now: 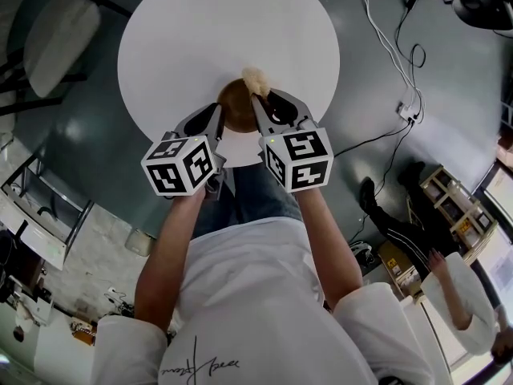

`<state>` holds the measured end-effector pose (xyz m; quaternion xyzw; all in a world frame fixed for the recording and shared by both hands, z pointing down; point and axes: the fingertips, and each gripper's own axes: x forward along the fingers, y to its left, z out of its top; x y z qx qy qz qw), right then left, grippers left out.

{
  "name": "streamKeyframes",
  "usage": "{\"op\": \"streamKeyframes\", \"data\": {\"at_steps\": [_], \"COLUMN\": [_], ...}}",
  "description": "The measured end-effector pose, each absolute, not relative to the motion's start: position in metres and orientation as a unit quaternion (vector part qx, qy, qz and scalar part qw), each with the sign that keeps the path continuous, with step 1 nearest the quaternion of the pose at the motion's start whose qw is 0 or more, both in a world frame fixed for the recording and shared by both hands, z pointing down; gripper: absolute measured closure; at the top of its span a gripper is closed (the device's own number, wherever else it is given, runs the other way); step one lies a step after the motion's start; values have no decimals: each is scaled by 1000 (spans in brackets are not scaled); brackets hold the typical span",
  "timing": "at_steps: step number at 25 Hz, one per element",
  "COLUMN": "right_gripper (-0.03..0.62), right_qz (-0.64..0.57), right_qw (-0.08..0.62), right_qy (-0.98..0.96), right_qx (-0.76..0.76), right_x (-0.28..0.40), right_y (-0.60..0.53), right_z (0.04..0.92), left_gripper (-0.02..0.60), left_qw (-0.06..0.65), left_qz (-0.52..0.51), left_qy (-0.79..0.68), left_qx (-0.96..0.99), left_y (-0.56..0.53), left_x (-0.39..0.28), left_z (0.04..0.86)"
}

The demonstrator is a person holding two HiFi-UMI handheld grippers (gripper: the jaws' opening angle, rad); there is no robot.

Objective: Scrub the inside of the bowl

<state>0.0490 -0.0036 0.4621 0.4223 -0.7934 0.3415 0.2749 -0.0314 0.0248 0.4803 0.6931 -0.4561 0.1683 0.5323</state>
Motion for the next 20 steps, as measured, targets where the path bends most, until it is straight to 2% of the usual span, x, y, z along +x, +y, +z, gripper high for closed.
{"op": "streamKeyframes", "data": {"at_steps": [20], "right_gripper": [508], "right_qz": [312], "right_qw": [317], "right_qy": [-796], "right_qx": [411], "right_x": [35], "right_y": [-4], "right_z": [465], "left_gripper": [569], "left_qw": [528], "left_qz": [167], "left_qy": [-451], "left_qx": [700], "left_y": [23], "left_x": [-33], "left_z": [481]}}
